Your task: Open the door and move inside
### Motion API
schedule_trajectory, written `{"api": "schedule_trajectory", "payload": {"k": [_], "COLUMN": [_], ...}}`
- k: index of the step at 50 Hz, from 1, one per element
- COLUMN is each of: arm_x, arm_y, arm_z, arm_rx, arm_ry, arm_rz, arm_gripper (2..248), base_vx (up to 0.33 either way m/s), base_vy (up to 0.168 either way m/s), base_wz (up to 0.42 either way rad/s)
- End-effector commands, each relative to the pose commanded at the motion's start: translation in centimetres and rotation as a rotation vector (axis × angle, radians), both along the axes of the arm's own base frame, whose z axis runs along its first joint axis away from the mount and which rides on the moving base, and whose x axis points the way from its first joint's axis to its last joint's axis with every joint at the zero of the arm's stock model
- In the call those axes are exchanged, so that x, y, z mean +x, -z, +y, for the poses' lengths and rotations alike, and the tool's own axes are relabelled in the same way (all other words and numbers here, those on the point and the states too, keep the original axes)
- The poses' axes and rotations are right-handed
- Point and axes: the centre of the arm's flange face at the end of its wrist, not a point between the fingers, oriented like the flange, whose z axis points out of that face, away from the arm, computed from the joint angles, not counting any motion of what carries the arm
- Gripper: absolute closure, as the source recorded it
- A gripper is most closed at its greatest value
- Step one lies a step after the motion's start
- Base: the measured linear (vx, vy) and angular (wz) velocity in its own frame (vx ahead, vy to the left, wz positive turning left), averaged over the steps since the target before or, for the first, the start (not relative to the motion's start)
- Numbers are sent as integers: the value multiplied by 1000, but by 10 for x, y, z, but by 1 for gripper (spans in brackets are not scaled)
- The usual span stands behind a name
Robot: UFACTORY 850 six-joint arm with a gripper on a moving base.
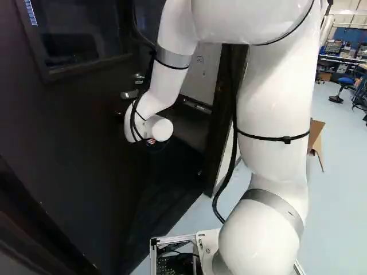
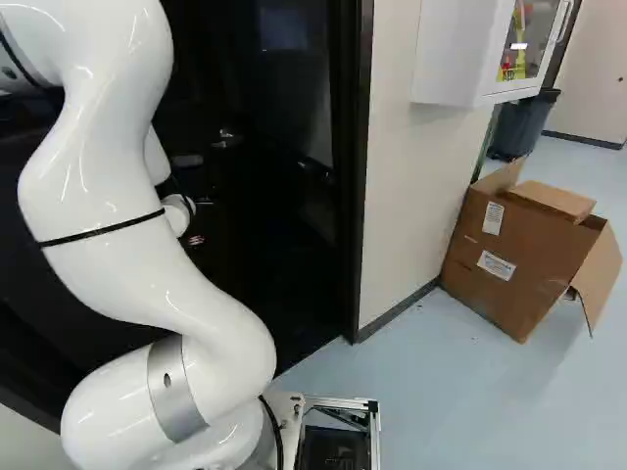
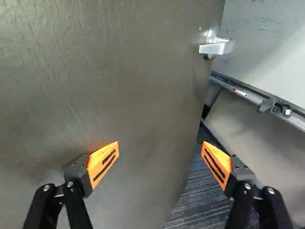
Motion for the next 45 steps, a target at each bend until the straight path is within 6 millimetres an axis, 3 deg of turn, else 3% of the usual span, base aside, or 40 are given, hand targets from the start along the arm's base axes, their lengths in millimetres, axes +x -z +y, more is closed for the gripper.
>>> {"api": "schedule_trajectory", "payload": {"k": [45], "arm_x": [-53], "arm_y": [-2], "arm_z": [59], "arm_rx": [-2], "arm_ry": [-192], "arm_rz": [-27], "arm_gripper": [3], "base_vx": [0], "base_vy": [0], "base_wz": [0]}}
